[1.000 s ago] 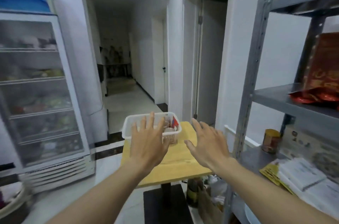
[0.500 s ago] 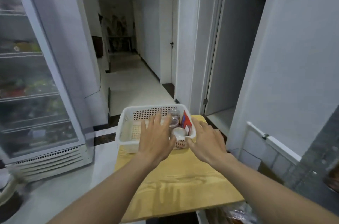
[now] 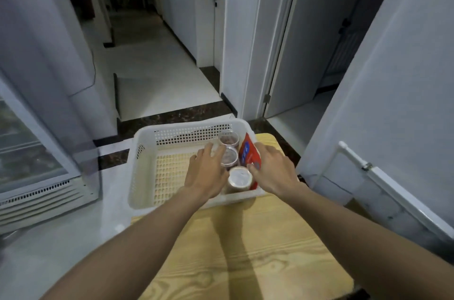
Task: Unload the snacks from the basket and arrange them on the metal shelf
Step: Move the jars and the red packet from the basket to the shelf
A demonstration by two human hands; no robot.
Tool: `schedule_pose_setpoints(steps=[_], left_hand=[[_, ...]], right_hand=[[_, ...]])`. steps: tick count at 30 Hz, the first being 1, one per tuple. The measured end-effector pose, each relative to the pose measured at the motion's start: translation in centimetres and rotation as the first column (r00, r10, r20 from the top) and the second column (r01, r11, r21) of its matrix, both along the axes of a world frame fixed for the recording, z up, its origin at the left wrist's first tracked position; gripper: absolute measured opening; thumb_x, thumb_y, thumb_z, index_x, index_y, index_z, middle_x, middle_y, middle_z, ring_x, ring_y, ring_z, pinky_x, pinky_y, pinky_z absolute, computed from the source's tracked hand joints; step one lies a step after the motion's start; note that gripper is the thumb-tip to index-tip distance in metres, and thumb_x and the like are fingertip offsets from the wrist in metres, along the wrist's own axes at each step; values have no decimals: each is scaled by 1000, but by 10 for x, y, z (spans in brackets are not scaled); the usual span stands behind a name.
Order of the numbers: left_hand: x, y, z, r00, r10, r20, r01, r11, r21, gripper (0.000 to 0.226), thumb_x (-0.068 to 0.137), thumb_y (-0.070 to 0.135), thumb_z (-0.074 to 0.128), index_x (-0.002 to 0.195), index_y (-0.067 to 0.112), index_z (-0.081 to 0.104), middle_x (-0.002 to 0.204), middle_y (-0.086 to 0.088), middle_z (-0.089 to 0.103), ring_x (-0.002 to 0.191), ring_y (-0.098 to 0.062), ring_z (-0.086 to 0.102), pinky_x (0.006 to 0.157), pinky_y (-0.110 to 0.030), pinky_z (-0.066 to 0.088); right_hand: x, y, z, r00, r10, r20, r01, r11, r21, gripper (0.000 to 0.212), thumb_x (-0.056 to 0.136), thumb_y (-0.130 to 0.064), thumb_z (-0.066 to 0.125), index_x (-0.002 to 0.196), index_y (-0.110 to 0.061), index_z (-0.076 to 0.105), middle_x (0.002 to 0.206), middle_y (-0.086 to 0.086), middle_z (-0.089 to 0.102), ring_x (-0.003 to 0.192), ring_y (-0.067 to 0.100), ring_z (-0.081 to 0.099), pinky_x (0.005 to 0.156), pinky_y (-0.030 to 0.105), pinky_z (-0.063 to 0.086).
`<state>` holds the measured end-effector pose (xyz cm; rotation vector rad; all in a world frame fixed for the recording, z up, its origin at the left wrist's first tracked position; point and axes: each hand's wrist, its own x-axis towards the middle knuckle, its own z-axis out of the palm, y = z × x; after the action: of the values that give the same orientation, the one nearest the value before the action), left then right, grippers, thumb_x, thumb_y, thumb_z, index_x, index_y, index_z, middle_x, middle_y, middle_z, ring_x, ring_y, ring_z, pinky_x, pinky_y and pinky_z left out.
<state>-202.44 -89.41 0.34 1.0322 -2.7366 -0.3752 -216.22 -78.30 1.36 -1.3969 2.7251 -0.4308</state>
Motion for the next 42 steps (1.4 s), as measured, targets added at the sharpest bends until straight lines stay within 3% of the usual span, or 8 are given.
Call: schedule_pose_setpoints(steps=[8,15,23,27,32,39,42], left_hand=[[-69,-63,-33,996,82,40,-88,977,192,64,92,37,58,149,28,30,151,-14,29,133,-33,38,107,-44,35],[-127,-114,-65,984,171,44,-176,925,338,65,88,43,64,146,31,37,145,-14,31,129,-36,41,103,-45,42],[-160,-151,-112,992,108,66,-126,844,521,72,78,51,72,142,37,41,138,-13,34,131,-34,37,105,-45,41],[-172,-154,-128,990,136,-22,-94,787,610,77,76,38,79,142,39,40,134,-13,38,127,-32,42,106,-36,39],[-185,-154,-131,978,192,-78,-110,797,593,70,75,26,80,136,37,49,130,-12,39,122,-33,48,105,-36,42],[-173,-157,-123,940,269,-211,-116,832,543,60,76,31,80,130,36,56,131,-12,43,127,-30,38,106,-38,42],[-161,-158,-104,890,338,-307,-119,821,559,58,75,27,82,128,32,59,125,-10,40,122,-26,44,108,-33,41]], right_hand=[[-68,-54,-37,989,-3,146,-14,993,113,51,92,-50,56,134,-24,47,122,6,58,108,24,57,90,46,53],[-106,-87,-78,979,43,198,-88,971,222,38,94,-28,59,130,-16,53,118,10,54,109,26,55,88,40,54],[-121,-106,-103,975,112,189,-163,947,277,36,92,-18,64,128,-15,60,120,6,61,109,23,58,93,38,54],[-127,-109,-106,974,79,212,-129,963,234,35,93,-16,63,128,-15,62,124,6,63,109,24,61,93,37,54],[-133,-108,-103,968,26,251,-64,987,145,38,95,-18,62,133,-18,60,132,2,60,114,23,60,94,37,53],[-143,-112,-88,924,17,383,-6,1000,-30,36,96,-18,62,132,-19,59,133,1,60,116,18,58,95,31,51],[-145,-110,-76,869,-8,495,79,989,-123,34,96,-16,62,130,-19,60,132,2,59,114,13,57,85,22,51]])
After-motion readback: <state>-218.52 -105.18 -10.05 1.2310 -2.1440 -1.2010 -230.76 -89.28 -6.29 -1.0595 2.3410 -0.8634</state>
